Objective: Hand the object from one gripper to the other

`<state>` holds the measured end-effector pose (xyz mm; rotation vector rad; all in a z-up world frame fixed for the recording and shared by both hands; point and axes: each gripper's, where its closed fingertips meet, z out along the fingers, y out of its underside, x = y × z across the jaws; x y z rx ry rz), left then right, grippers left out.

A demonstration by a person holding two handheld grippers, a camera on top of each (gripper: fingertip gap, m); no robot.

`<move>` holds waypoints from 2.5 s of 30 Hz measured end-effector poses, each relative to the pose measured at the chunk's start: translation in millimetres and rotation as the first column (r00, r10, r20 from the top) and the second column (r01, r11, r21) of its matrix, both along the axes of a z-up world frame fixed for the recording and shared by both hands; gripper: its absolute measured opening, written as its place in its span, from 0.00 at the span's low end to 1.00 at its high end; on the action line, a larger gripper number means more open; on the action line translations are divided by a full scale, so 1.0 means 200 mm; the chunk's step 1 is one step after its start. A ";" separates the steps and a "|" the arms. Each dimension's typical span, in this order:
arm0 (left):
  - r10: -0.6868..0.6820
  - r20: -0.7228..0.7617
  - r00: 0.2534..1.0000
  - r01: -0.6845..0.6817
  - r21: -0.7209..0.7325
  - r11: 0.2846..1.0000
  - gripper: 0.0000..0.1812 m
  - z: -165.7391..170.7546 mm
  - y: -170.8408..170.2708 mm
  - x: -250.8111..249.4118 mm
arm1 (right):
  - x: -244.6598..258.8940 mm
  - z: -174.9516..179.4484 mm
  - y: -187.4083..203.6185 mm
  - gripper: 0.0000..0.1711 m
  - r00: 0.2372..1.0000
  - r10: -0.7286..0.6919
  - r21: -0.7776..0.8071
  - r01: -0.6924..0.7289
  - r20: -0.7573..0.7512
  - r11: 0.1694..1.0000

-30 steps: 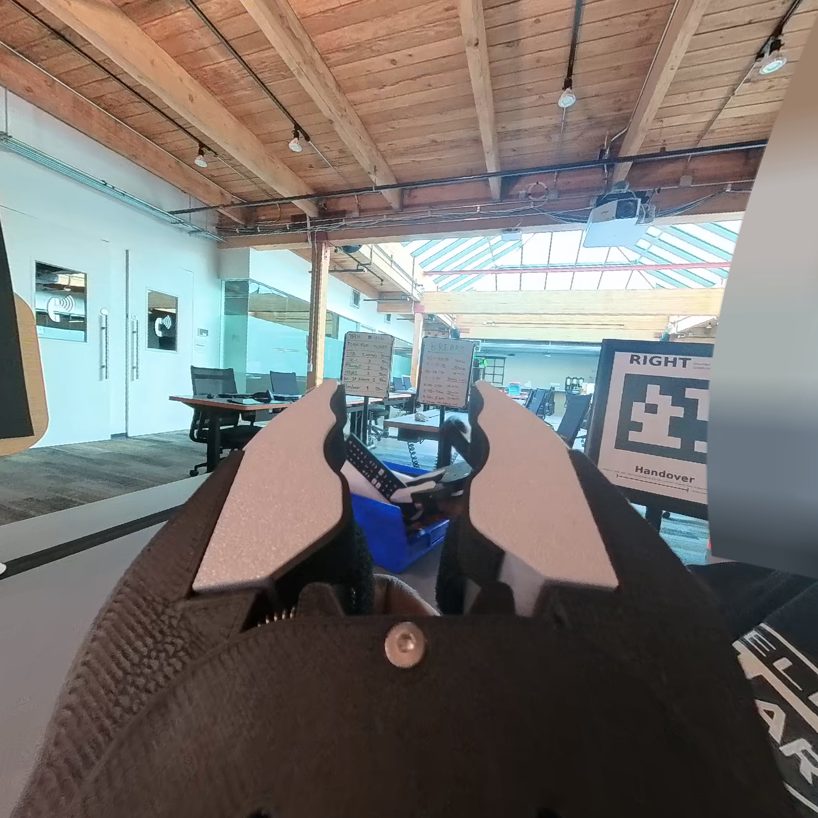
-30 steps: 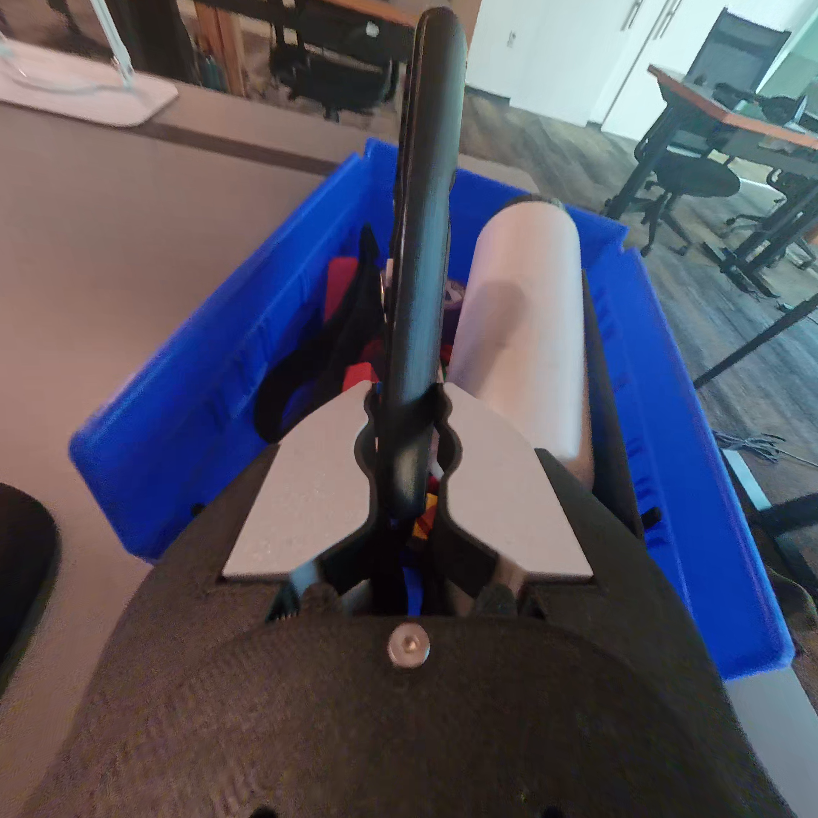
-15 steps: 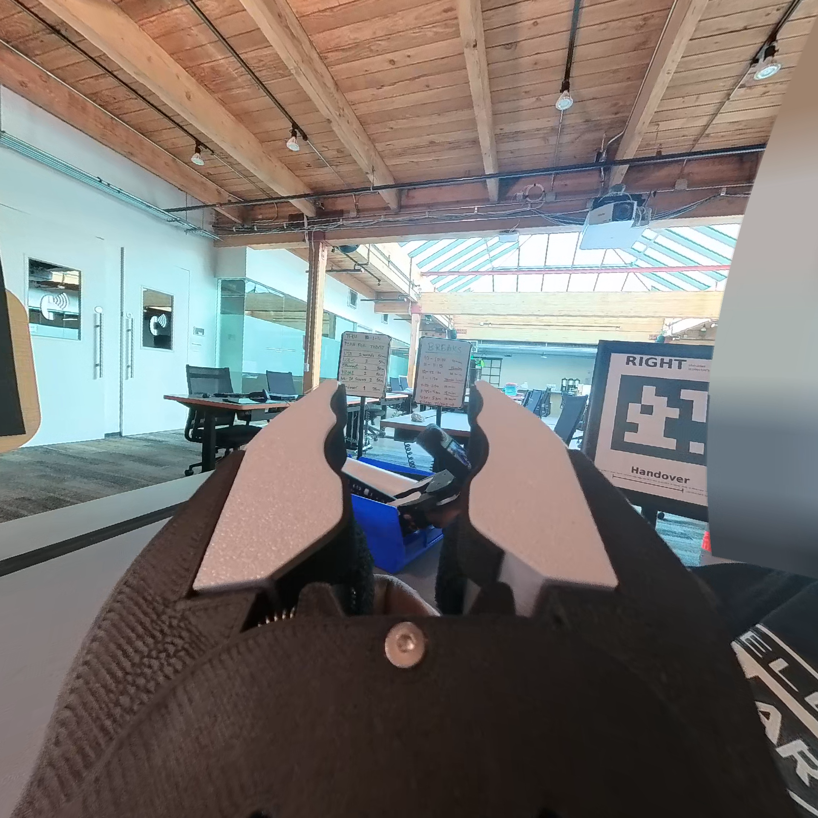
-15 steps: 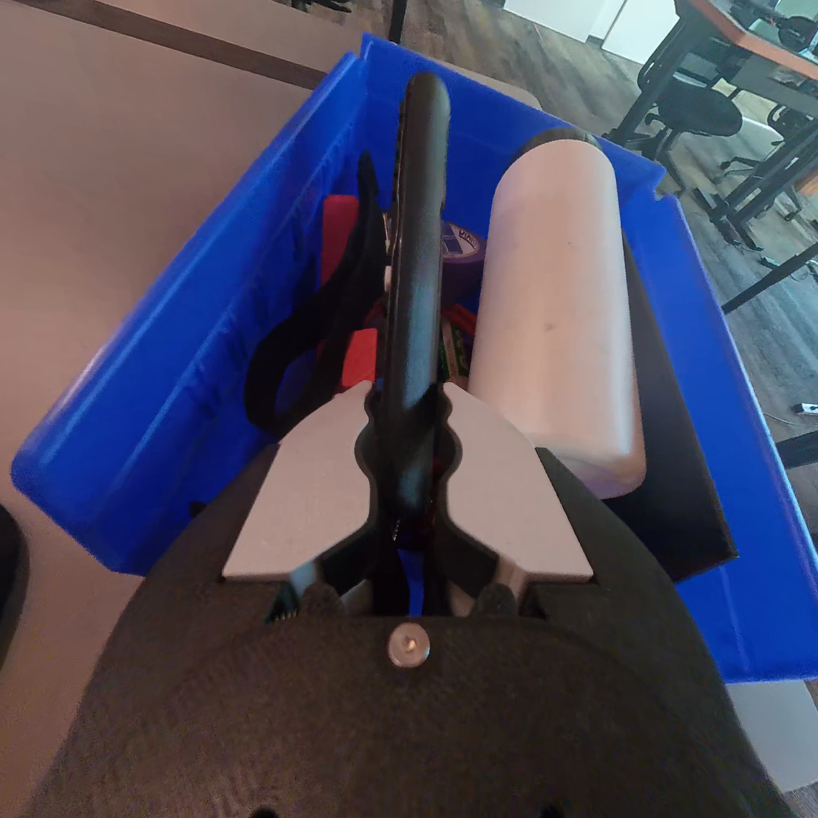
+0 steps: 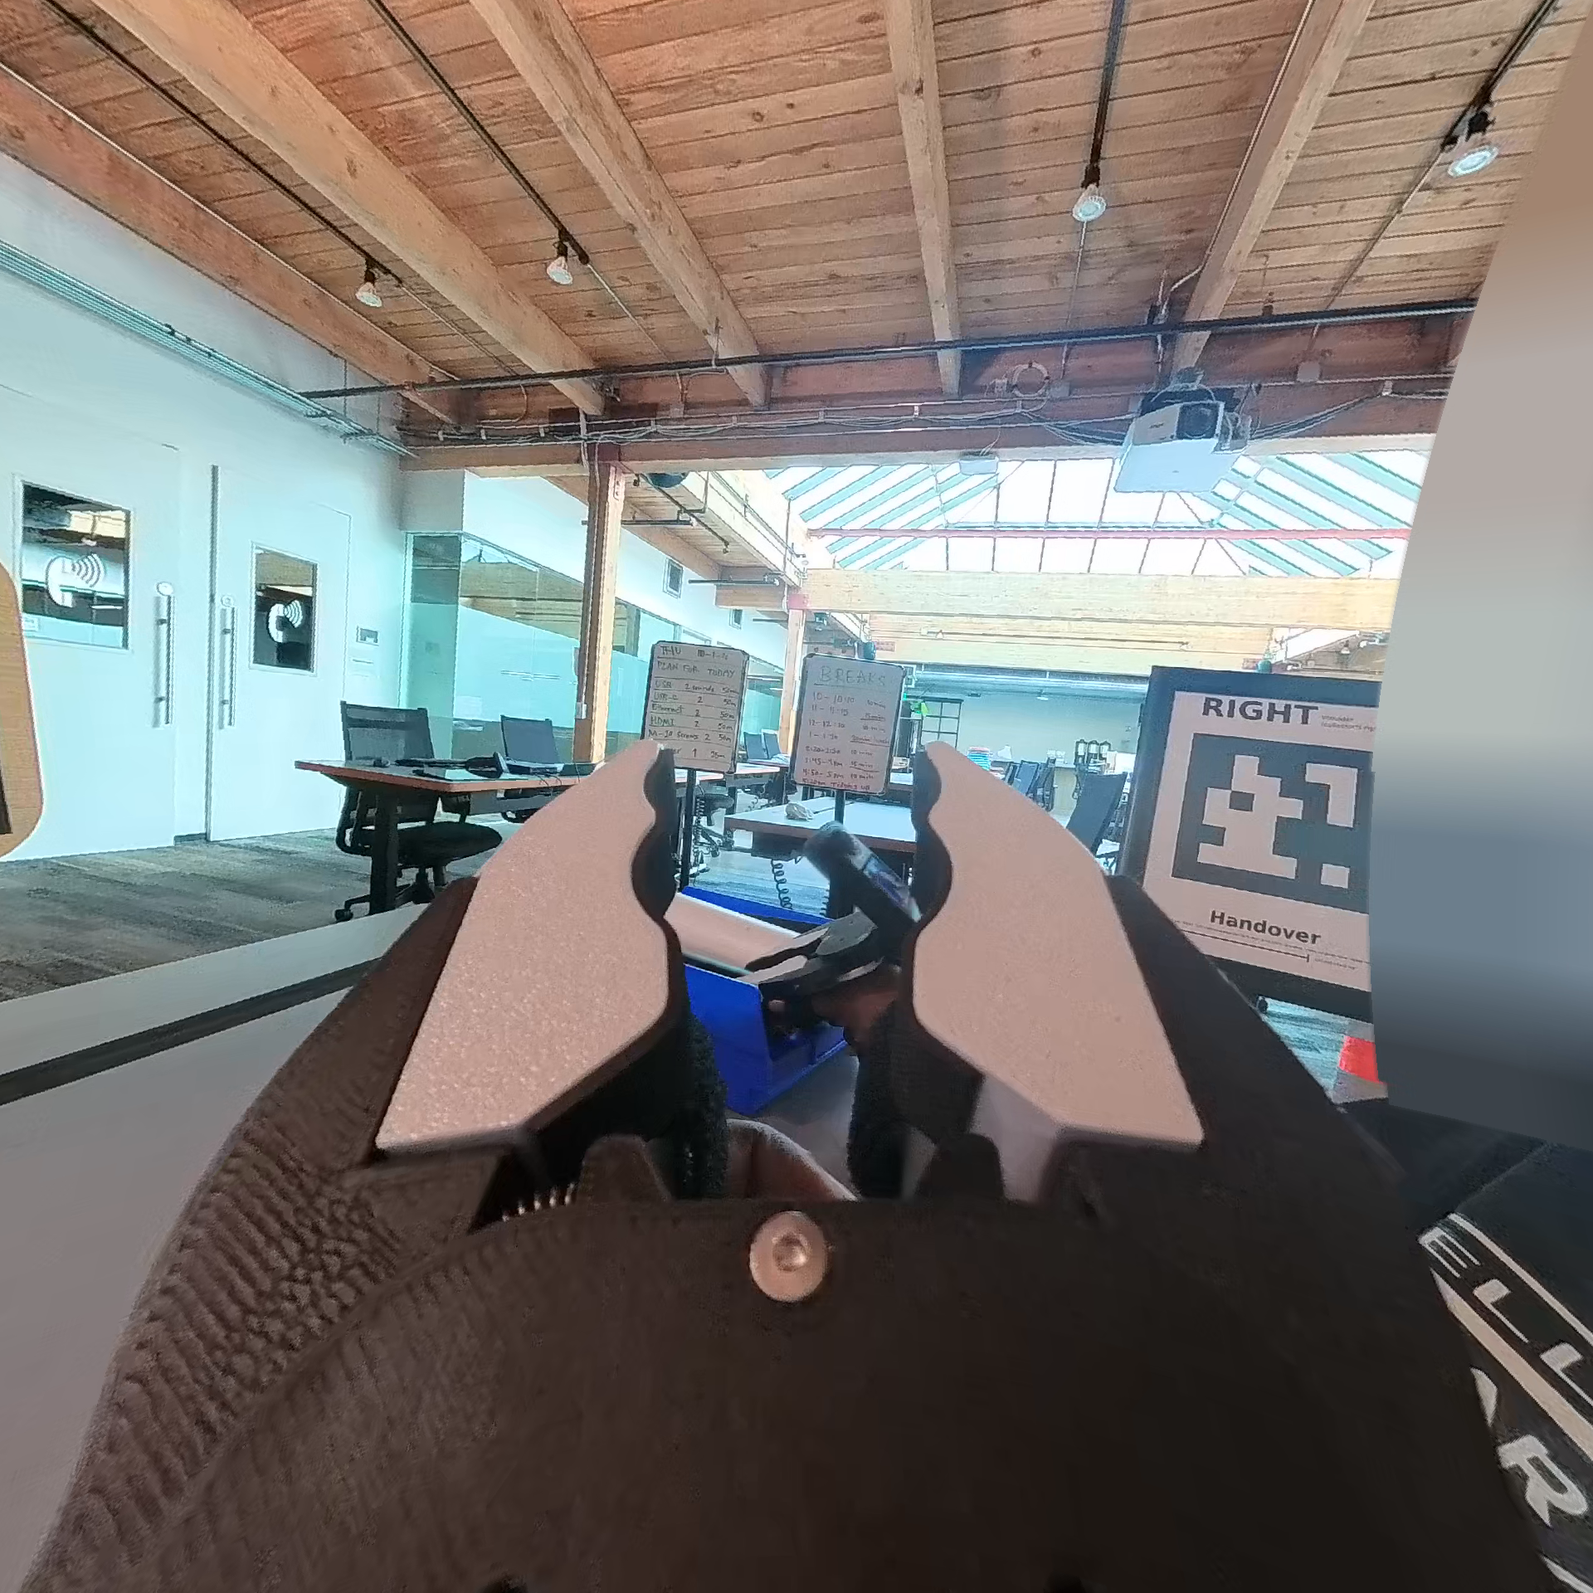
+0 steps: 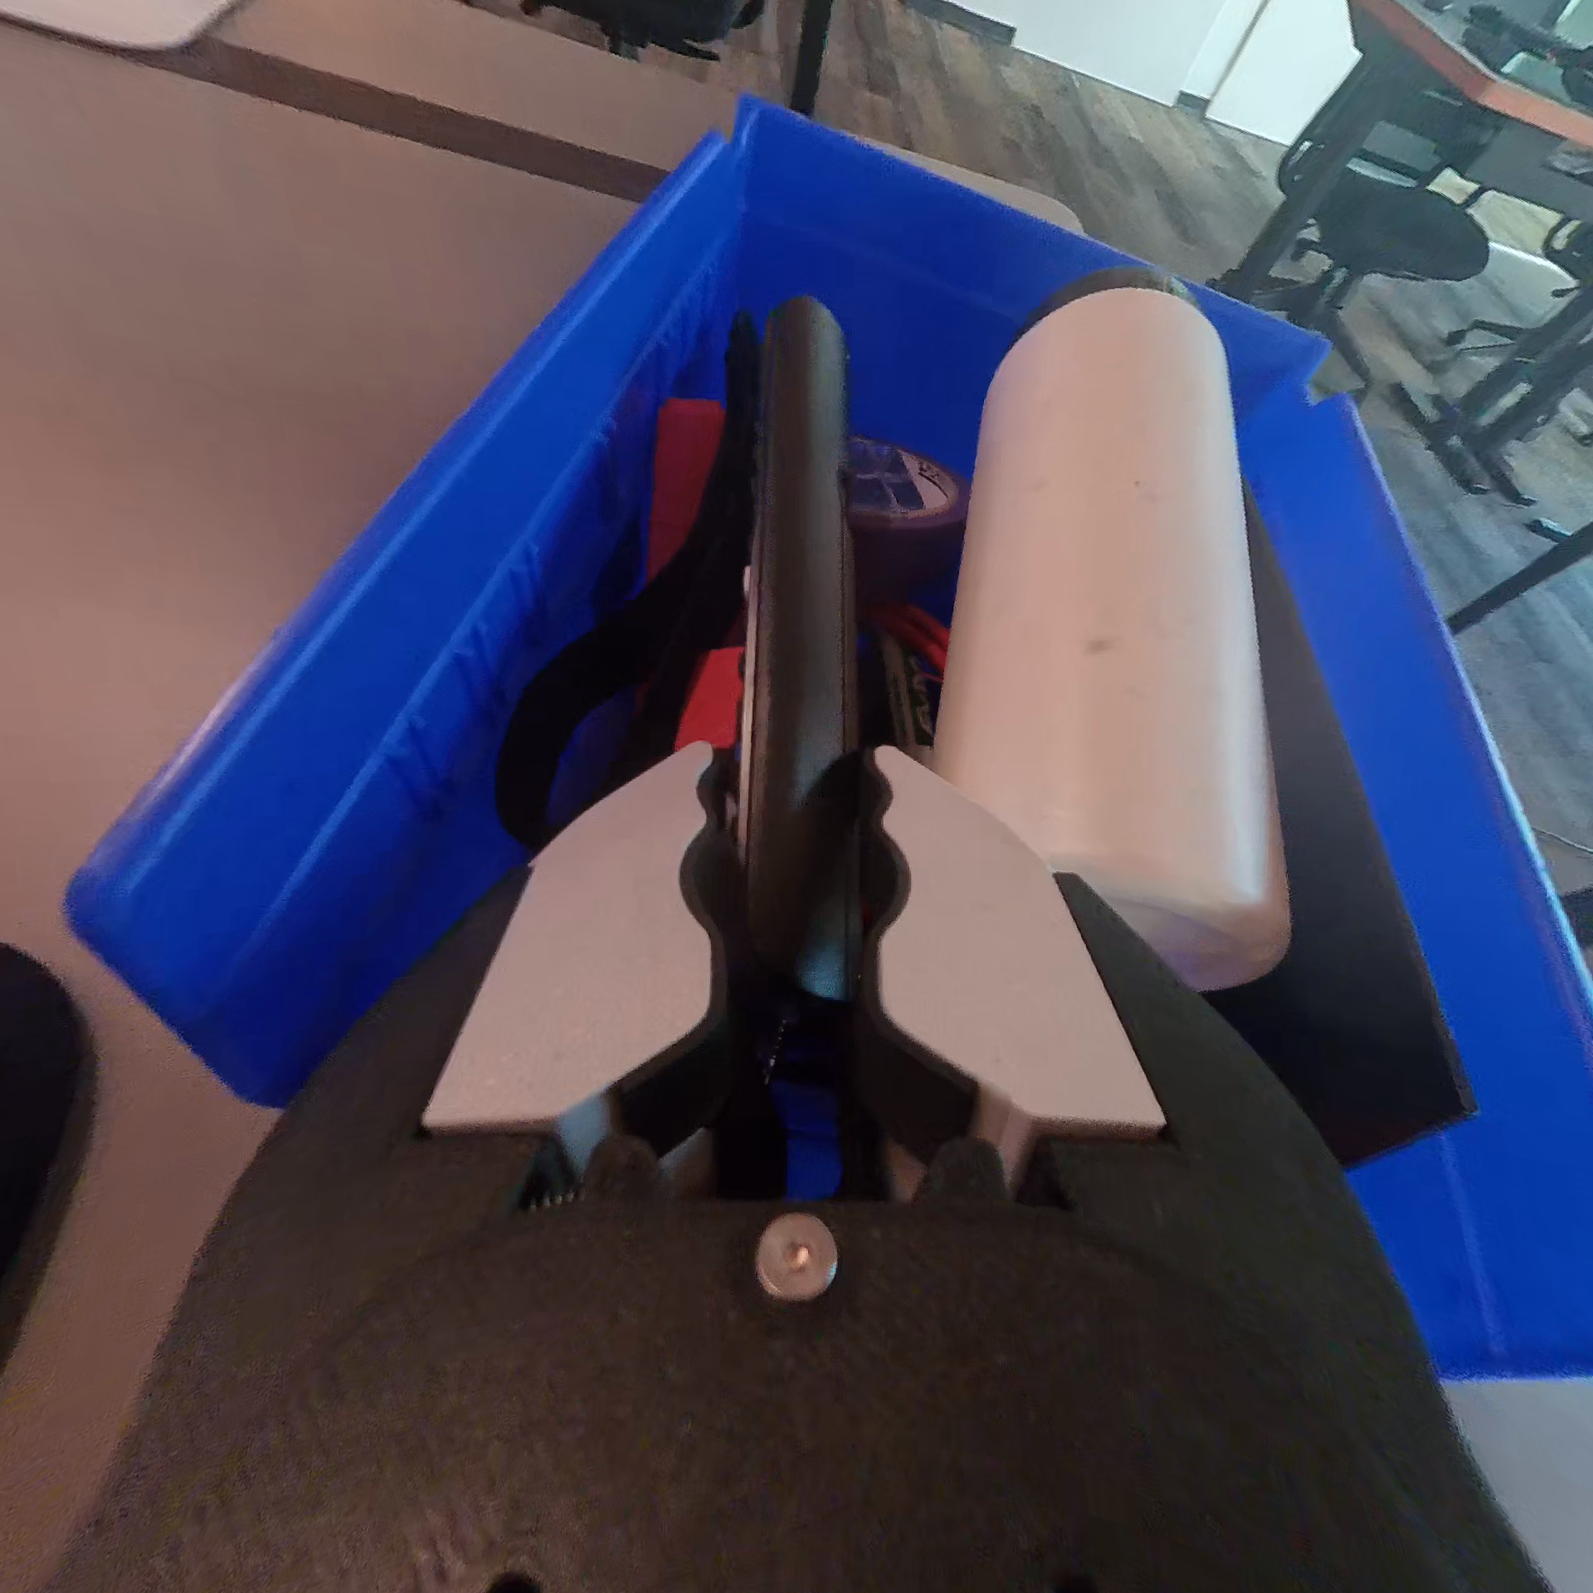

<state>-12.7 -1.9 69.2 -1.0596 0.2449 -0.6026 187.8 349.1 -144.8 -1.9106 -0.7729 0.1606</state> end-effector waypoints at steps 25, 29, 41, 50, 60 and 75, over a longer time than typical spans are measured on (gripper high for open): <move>0.742 -0.310 0.595 -0.798 -0.118 0.591 0.39 -0.03 -0.36 -1.07 | 0.57 1.29 -0.65 0.41 0.322 0.613 0.692 0.326 -0.721 0.644; 0.808 -0.506 0.302 -0.952 -0.201 0.229 0.39 -0.20 -0.53 -1.40 | 0.61 1.34 -0.76 0.37 0.287 0.659 0.716 0.365 -0.695 0.595; 0.414 -0.783 0.465 -0.752 -0.596 -0.281 0.25 -0.87 -0.66 -1.74 | 0.54 1.41 -0.93 0.31 0.272 0.728 0.773 0.314 -0.630 0.551; 0.180 -0.703 0.688 -0.530 -0.657 -0.536 0.21 -1.19 -0.69 -1.93 | 0.50 1.46 -1.12 0.29 0.289 0.791 0.836 0.292 -0.539 0.463; 0.152 -0.615 0.774 -0.431 -0.687 -0.585 0.15 -1.28 -0.68 -1.98 | 0.49 1.46 -1.19 0.26 0.301 0.816 0.862 0.298 -0.493 0.410; 0.154 -0.682 0.715 -0.500 -0.653 -0.568 0.22 -1.25 -0.64 -2.02 | 0.49 1.47 -1.24 0.24 0.310 0.836 0.879 0.310 -0.454 0.362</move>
